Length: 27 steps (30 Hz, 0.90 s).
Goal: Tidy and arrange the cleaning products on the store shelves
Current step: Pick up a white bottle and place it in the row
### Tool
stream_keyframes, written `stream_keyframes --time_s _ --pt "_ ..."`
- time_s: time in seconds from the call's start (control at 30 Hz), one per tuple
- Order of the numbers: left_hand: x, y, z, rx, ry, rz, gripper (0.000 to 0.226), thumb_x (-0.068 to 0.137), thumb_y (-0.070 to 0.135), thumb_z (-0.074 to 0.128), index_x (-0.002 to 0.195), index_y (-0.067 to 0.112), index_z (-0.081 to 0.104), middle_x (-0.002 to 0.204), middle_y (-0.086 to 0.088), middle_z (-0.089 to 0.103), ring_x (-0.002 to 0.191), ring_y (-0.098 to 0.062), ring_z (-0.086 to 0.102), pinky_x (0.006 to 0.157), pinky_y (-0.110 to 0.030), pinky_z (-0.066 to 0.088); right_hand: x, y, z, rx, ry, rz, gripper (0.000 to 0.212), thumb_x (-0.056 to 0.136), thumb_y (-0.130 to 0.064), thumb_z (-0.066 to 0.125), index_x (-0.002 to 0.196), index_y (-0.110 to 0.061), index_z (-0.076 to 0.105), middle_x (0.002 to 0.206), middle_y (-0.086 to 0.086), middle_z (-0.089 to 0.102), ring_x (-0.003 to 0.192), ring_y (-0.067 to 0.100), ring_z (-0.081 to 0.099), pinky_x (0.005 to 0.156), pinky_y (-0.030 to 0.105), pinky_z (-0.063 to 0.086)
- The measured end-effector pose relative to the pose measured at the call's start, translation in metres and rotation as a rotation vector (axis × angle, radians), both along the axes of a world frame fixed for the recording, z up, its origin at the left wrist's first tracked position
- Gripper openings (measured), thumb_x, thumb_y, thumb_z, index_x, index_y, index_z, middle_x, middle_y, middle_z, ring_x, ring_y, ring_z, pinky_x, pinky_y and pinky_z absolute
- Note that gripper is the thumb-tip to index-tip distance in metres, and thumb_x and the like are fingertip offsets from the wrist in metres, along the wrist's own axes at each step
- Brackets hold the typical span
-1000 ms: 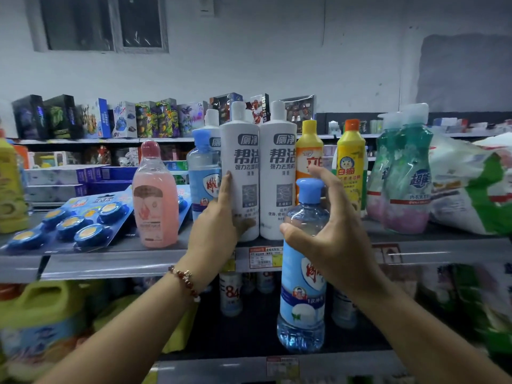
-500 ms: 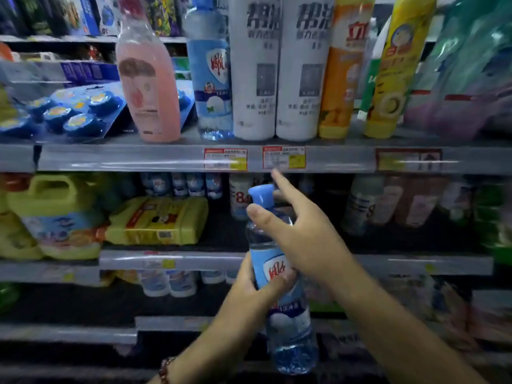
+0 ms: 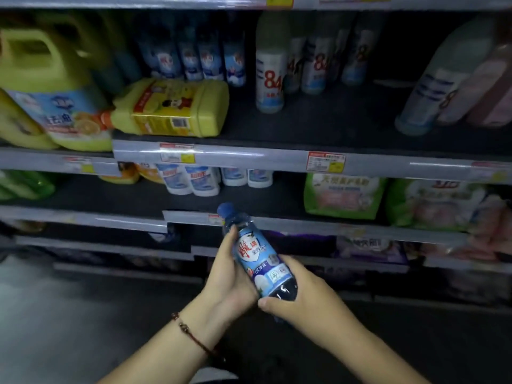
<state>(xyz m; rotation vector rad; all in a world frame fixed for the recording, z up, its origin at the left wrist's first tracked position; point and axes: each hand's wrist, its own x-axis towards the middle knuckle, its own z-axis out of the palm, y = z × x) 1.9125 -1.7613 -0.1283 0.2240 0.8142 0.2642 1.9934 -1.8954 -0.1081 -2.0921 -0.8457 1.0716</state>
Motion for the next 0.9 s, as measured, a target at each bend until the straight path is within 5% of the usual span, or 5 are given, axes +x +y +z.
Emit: stream_keyframes --time_s 0.17,0.27,0.47,0.73,0.9 --pt "-0.022 0.002 -0.009 0.168 0.035 -0.057 0.043 0.09 0.037 0.061 0.118 0.006 0.059 0.096 -0.019 0.065 0.087 -0.03 0.067 0.083 -0.042 0.056 -0.006 0.009 -0.013 -0.047 0.04 0.07 0.06 0.072 -0.044 0.08 0.119 -0.051 0.045 0.104 -0.023 0.066 0.087 -0.011 0.062 0.071 0.012 0.047" --pt "-0.033 0.001 -0.009 0.597 0.257 -0.247 0.035 0.09 0.016 0.061 0.124 0.008 0.06 0.111 -0.018 0.074 0.091 -0.026 0.073 0.077 -0.034 0.061 -0.008 0.015 -0.024 -0.029 0.218 0.068 0.072 0.067 -0.028 0.088 0.125 -0.041 0.047 0.108 -0.016 0.069 0.09 -0.005 0.068 0.077 0.017 0.055" --pt "-0.054 0.01 0.0 1.26 0.422 -0.491 0.047 0.082 0.028 0.08 0.123 0.039 0.059 0.111 0.016 0.074 0.104 -0.001 0.07 0.094 -0.035 0.057 -0.018 0.032 -0.049 0.057 0.536 0.005 0.068 0.069 -0.003 0.08 0.128 -0.026 0.054 0.105 -0.002 0.077 0.098 0.013 0.073 0.082 0.03 0.057" --pt "-0.103 0.05 0.012 1.186 0.374 -0.406 0.056 0.071 0.035 0.081 0.124 0.029 0.064 0.116 0.001 0.075 0.11 -0.018 0.071 0.097 -0.046 0.057 -0.061 0.07 -0.028 0.079 0.437 0.011 0.057 0.076 -0.002 0.079 0.121 -0.028 0.055 0.106 0.0 0.074 0.093 0.008 0.073 0.082 0.025 0.059" --pt "-0.15 0.097 0.028 1.05 0.275 -0.227 0.059 0.079 0.01 0.082 0.13 0.024 0.057 0.111 0.001 0.077 0.102 -0.018 0.075 0.075 -0.03 0.06 -0.11 0.117 0.014 0.126 0.199 0.011 0.049 0.07 -0.035 0.084 0.112 -0.04 0.057 0.097 -0.013 0.074 0.082 -0.002 0.071 0.071 0.02 0.058"
